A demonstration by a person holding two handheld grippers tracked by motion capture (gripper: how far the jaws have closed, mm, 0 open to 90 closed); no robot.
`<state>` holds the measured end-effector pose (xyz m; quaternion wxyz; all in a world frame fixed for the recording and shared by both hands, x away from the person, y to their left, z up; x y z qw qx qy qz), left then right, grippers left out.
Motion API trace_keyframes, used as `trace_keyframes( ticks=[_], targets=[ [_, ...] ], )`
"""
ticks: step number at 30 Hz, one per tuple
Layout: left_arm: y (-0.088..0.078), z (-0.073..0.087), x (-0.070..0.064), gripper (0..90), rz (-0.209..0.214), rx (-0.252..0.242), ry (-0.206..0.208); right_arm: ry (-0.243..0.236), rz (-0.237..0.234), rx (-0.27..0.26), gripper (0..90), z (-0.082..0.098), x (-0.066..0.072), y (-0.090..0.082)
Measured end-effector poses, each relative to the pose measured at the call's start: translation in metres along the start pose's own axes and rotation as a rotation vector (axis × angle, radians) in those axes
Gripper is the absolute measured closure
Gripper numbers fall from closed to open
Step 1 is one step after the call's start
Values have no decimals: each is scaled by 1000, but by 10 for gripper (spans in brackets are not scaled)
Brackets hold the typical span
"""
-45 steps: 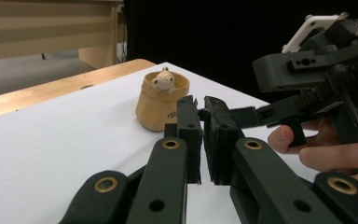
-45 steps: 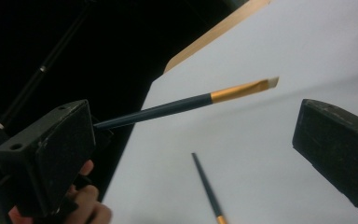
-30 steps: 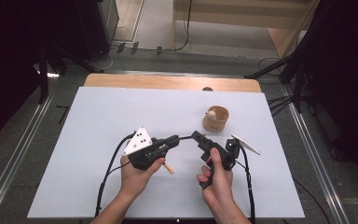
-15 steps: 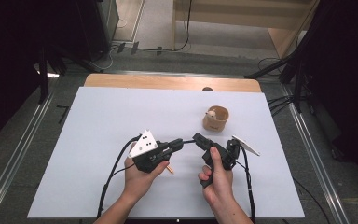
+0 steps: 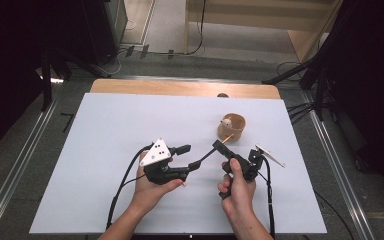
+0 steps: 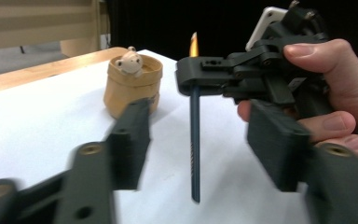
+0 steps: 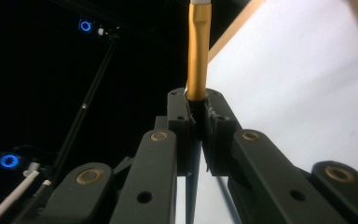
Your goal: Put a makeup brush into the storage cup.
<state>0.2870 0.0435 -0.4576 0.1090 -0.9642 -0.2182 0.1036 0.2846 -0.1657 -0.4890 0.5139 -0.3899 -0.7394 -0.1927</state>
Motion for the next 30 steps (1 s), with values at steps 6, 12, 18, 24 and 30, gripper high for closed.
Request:
trace_keyframes(
  ticks=[6, 12, 18, 24, 30],
  targets=[
    [-8, -2, 7, 155, -8, 0, -21, -158, 56, -38, 842, -10, 5, -5],
    [-20, -1, 15, 14, -3, -19, -37, -375, 108, -84, 842, -24, 14, -14],
    [-32, 4, 23, 0, -32, -15, -58, -568, 153, -118, 843, -33, 26, -21],
    [-45, 8, 29, 0, -67, -18, -40, -665, 169, -137, 843, -43, 33, -27],
    [-64, 12, 39, 0, -100, -42, -47, -729, 185, -165, 843, -52, 36, -30]
  ],
)
Point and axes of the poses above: each handheld gripper's, and its own axes: y roughly forward along the jaws, z roughly out of its underside, x roughly to its left, the point moved 4 cm from there along y, roughly forward along the jaws, and after that the axes turned 2 degrees about -x, right-handed, at the moved point
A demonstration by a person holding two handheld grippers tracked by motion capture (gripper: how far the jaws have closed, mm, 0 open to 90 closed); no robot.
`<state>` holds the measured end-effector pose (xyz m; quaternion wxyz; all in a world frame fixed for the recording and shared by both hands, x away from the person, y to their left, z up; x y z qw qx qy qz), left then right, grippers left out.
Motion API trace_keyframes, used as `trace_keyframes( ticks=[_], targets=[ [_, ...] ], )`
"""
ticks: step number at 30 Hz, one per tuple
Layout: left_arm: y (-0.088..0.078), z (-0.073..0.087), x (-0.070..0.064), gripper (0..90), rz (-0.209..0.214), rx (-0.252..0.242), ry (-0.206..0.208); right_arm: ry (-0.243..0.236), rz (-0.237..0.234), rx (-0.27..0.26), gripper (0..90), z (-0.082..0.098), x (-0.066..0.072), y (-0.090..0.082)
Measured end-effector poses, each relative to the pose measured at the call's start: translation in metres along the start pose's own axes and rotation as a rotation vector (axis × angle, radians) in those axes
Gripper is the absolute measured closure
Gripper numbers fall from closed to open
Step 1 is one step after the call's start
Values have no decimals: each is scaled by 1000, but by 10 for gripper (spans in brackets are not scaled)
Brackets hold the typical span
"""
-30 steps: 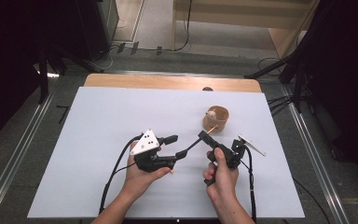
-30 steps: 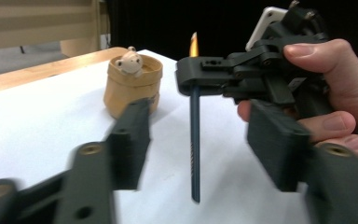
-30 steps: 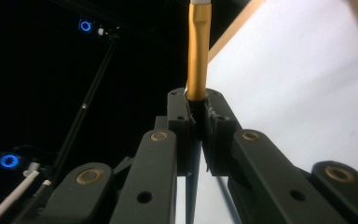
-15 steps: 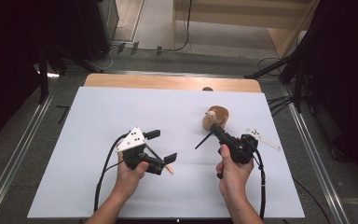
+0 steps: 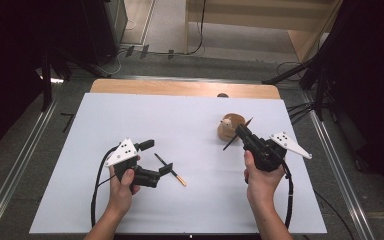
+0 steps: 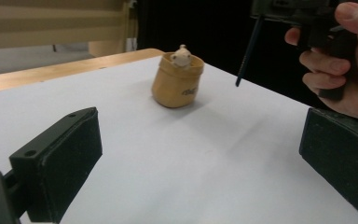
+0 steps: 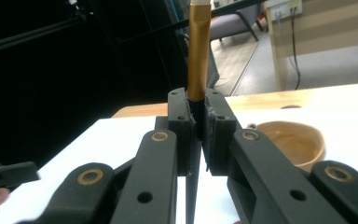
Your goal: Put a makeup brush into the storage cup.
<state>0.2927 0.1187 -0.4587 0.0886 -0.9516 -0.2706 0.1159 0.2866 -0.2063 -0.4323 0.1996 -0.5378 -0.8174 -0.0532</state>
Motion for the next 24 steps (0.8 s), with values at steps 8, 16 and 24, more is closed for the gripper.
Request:
trace_keyframes(
  ticks=[8, 16, 24],
  targets=[
    [-29, 10, 16, 0, -60, -1, 5, -52, 23, -7, 843, -10, -12, 1],
    [-55, 21, 28, 0, -114, 1, -4, -72, 32, -12, 844, -18, -21, 3],
    [-69, 27, 35, 0, -146, 20, 21, -102, 45, -16, 843, -24, -27, 14]
  ],
)
Point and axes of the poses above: each handheld gripper's, and its own axes: y roughly forward along the jaws, z roughly out of its underside, x roughly to its left, the point moved 4 cm from there along y, roughly forward along the jaws, and after that the axes turned 2 degrees about -x, right-handed, at the moved point
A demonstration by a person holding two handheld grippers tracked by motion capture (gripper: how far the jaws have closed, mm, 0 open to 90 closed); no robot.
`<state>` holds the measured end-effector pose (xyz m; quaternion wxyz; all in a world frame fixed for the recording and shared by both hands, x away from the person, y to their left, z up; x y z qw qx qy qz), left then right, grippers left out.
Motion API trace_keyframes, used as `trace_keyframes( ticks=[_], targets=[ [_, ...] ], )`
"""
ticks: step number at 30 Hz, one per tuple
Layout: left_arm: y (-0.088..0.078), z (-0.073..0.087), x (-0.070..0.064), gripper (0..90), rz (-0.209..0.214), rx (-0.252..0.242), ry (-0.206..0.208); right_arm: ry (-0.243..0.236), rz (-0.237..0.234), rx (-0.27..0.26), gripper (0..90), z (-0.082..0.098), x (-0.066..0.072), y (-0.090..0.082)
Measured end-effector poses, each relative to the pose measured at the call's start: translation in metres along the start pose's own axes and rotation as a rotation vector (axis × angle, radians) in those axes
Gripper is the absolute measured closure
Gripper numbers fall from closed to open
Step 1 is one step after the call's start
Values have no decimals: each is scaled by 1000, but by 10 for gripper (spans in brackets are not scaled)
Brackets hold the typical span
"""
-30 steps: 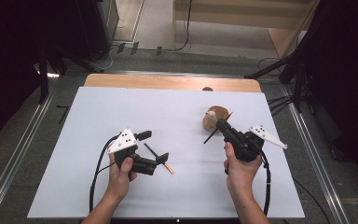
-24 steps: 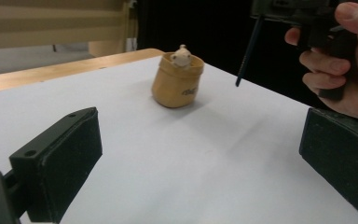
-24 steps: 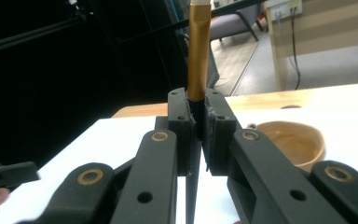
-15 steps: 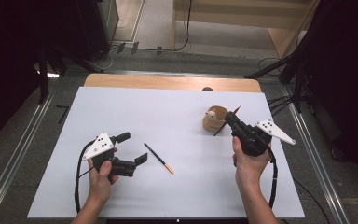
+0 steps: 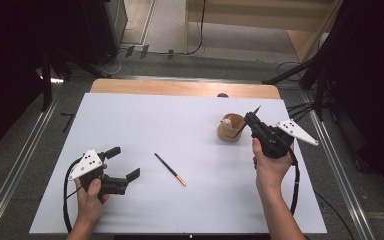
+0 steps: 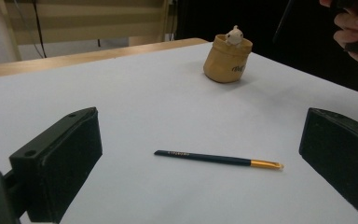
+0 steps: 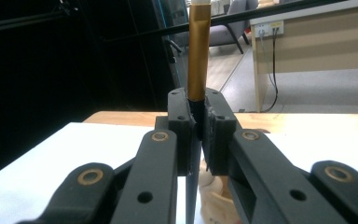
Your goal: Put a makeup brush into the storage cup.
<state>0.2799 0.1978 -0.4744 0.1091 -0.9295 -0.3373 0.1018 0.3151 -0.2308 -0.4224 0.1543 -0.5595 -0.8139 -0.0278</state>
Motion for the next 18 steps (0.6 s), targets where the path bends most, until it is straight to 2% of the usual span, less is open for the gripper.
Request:
trace_keyframes(
  ticks=[12, 18],
  targets=[
    [-15, 11, 16, 0, -52, 16, -11, -50, 43, -33, 843, -10, -12, 14],
    [-17, 12, 20, 0, -57, 11, -13, -77, 66, -31, 843, -12, -17, 22]
  ],
)
Point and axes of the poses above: each handheld gripper's, and its own axes: y roughly forward along the jaws, z roughly out of its underside, x roughly to its left, the point moved 4 cm from there along y, roughly forward along the jaws, and after that the axes turned 2 degrees about -x, right-handed, at the moved point
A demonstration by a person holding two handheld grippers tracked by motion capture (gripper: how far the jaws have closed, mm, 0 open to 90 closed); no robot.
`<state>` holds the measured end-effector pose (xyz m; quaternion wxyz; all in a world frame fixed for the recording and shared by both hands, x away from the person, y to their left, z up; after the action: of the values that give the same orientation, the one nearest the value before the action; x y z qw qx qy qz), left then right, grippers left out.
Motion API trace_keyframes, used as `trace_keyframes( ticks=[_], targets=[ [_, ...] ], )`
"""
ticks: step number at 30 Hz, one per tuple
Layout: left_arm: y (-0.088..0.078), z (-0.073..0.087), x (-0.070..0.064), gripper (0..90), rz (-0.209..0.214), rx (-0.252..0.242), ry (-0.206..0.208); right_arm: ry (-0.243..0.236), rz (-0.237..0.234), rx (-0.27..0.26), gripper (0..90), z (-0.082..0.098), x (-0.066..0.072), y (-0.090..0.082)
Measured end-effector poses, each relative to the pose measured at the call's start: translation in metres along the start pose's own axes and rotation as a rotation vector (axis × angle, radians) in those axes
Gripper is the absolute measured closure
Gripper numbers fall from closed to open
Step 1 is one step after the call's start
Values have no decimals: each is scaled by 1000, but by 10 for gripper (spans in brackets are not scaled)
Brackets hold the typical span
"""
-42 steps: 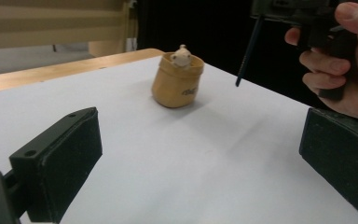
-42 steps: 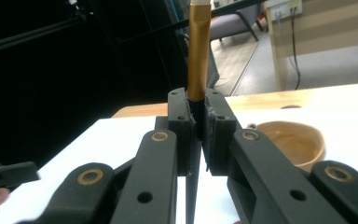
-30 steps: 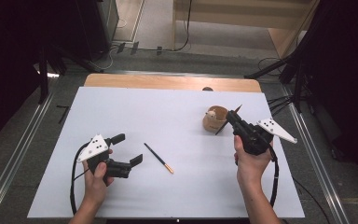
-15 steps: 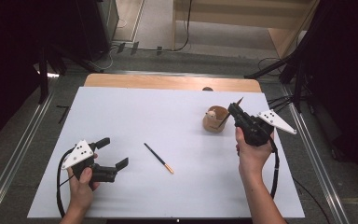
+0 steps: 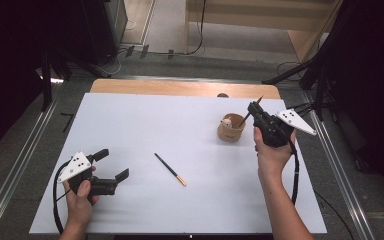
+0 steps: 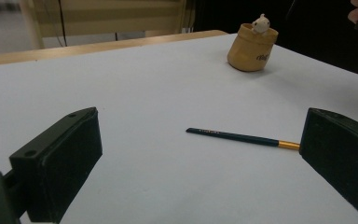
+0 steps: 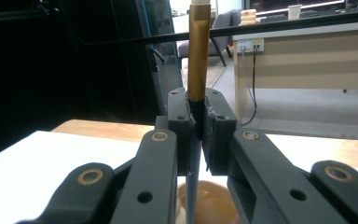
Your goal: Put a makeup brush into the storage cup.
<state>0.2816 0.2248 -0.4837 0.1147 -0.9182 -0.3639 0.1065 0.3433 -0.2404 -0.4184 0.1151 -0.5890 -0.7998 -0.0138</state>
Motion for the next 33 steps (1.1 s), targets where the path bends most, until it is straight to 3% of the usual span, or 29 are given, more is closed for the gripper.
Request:
trace_keyframes(
  ticks=[8, 16, 33],
  targets=[
    [-1, -1, 0, 0, -1, -12, 6, -32, 13, 10, 843, 5, -2, 13],
    [-4, -1, 1, 0, -8, -18, 19, -59, 29, 64, 842, 19, -6, 26],
    [-8, 1, 4, 0, -14, -26, 31, -72, 53, 143, 842, 45, -11, 41]
  ],
)
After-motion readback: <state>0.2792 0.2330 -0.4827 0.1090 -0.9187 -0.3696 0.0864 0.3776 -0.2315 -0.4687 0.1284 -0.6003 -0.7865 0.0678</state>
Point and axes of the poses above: each handheld gripper's, and its own axes: y roughly forward along the jaws, z roughly out of its underside, x roughly to its left, the point moved 4 cm from there along y, roughly forward along the jaws, and after that the axes turned 2 degrees about -x, right-handed, at the moved point
